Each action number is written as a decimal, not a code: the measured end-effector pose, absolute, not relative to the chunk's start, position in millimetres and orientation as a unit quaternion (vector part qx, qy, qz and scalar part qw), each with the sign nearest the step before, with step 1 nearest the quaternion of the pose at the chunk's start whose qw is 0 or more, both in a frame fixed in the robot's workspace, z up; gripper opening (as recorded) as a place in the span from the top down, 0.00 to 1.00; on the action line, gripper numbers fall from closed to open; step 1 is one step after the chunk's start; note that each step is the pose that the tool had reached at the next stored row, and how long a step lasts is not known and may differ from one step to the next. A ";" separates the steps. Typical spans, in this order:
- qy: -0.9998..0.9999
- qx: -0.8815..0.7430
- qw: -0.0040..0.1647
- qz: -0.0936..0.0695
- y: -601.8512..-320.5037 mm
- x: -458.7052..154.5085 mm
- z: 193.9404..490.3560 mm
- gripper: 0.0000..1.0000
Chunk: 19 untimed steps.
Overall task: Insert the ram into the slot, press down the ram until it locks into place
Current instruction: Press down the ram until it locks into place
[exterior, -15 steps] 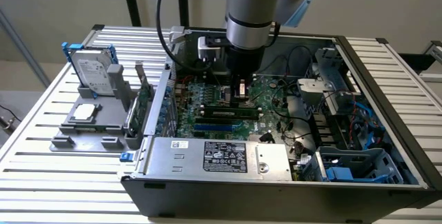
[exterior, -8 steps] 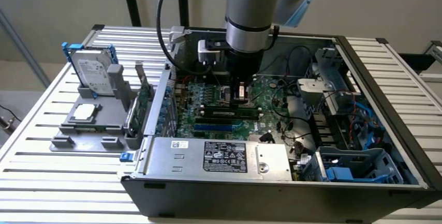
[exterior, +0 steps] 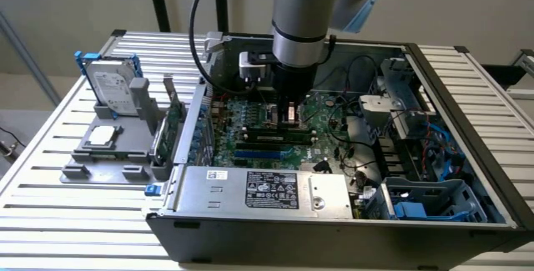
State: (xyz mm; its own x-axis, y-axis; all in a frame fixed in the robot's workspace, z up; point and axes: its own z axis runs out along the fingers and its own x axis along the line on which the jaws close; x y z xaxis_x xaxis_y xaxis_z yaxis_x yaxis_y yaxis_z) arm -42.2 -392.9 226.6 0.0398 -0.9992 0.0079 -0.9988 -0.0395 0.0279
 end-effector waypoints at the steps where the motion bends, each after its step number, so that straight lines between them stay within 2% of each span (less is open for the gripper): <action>1: -0.693 0.721 0.012 -0.007 -392.8 -42.2 227.3 0.89; 10: -0.693 0.721 0.016 -0.011 -392.9 -38.4 265.7 0.89; 19: -0.693 0.721 0.016 -0.012 -393.0 -38.3 267.4 0.89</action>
